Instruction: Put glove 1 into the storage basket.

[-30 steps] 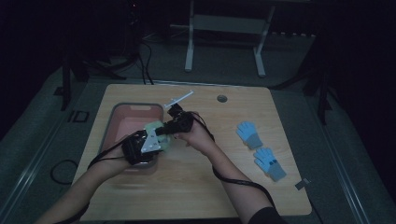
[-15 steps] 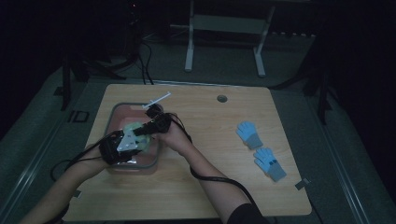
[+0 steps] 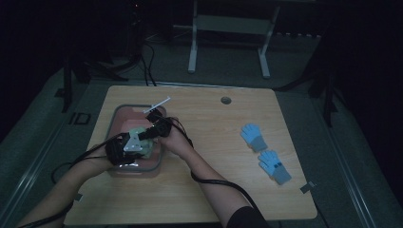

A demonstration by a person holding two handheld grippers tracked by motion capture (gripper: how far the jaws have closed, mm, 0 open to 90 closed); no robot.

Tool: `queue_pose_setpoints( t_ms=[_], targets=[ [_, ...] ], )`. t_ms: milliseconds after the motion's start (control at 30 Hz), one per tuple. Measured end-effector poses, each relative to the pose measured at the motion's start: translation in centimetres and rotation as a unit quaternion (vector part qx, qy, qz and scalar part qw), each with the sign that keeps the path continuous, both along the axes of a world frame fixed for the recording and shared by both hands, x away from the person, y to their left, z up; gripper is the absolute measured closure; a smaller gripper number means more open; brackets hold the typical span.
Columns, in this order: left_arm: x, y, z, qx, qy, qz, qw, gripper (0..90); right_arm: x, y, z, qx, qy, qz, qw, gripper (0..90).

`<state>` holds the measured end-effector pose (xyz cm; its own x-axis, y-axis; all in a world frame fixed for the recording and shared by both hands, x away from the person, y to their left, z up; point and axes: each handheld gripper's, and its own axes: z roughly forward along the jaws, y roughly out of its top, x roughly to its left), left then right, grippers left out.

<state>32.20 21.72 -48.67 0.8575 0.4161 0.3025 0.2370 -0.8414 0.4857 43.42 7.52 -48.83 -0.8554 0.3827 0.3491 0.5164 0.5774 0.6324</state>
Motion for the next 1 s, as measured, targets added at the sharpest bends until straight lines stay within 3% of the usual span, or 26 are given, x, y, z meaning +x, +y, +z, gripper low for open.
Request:
queue_pose_setpoints(
  t_ms=[67, 100, 167, 300, 400, 533, 700, 833, 1000],
  targets=[
    [0.1, -0.1, -0.1, 0.003, 0.004, -0.001, 1.0000, 72.1, 0.0, 0.0, -0.1, -0.002, 0.000, 0.000, 1.0000, 70.6],
    [0.6, -0.1, -0.2, 0.010, 0.015, -0.003, 0.9998, 72.1, 0.1, 0.1, -0.1, -0.004, 0.000, -0.001, 1.0000, 69.9],
    [0.9, -0.2, -0.3, 0.014, 0.027, -0.005, 0.9995, 72.0, 0.0, 0.4, 0.0, -0.023, -0.009, -0.001, 0.9997, 65.0],
    [1.5, -0.5, -1.0, 0.029, 0.047, -0.007, 0.9985, 71.4, -0.1, 0.4, 0.2, -0.039, -0.027, -0.009, 0.9988, 61.6],
    [1.8, -0.7, -1.7, 0.045, 0.055, -0.008, 0.9974, 67.5, 0.1, -0.2, 0.4, -0.033, -0.027, -0.019, 0.9989, 56.1],
    [2.0, -0.8, -1.9, 0.031, 0.078, -0.003, 0.9965, 58.1, 0.2, -1.3, 0.7, -0.020, -0.023, -0.026, 0.9992, 55.9],
    [2.0, -0.7, -1.6, 0.025, 0.070, 0.021, 0.9970, 50.3, 0.0, -2.3, 1.1, -0.014, -0.024, -0.025, 0.9993, 54.1],
    [1.9, -0.5, -0.9, 0.003, 0.071, 0.032, 0.9970, 40.6, -0.4, -3.0, 1.5, -0.004, -0.025, -0.019, 0.9995, 51.3],
    [1.4, -0.7, 0.3, -0.023, 0.063, 0.052, 0.9964, 38.5, -1.1, -4.1, 2.2, 0.007, -0.031, -0.015, 0.9994, 50.0]
  ],
)
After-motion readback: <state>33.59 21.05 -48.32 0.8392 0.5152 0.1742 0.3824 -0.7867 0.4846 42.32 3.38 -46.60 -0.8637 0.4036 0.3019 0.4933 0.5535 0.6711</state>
